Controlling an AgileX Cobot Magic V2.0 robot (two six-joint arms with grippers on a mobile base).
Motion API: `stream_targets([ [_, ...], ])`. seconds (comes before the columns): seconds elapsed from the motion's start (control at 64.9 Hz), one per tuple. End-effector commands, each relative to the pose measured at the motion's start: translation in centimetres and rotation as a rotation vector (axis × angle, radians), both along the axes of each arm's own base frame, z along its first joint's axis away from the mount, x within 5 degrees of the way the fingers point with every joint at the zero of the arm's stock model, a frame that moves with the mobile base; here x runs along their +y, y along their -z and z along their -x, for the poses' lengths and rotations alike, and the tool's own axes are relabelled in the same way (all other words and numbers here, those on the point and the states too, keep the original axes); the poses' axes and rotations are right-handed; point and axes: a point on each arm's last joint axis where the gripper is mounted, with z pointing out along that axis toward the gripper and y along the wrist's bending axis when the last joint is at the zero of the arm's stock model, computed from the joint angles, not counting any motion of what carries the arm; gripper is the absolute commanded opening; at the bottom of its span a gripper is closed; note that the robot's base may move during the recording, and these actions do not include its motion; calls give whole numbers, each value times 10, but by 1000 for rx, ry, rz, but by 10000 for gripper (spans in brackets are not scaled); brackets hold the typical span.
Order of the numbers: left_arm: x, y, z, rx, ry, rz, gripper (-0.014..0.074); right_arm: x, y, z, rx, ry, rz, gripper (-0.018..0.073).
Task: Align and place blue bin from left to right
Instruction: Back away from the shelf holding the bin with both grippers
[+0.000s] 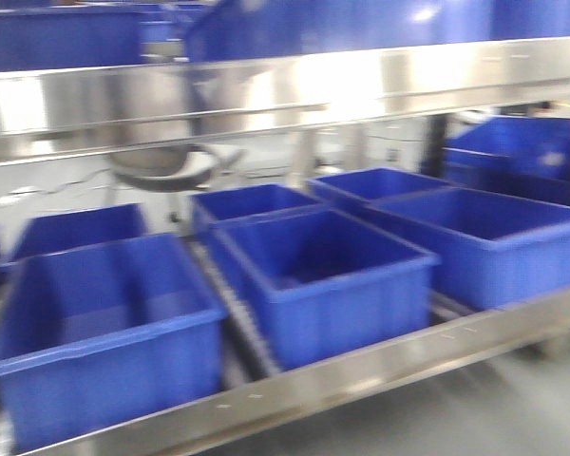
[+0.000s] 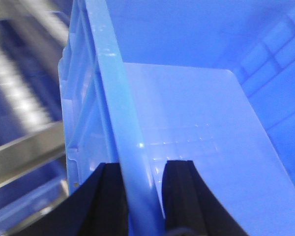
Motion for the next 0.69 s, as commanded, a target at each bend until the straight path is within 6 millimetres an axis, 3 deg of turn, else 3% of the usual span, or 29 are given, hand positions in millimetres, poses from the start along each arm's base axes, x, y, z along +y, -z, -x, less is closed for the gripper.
stream_targets([
  [0.0,-4,-17,5,-110,31,65,-111,4,-18,7,-125,-35,-38,-66],
  [0.678,-4,-17,5,-110,31,65,-111,4,-18,7,-125,-35,-38,-66],
])
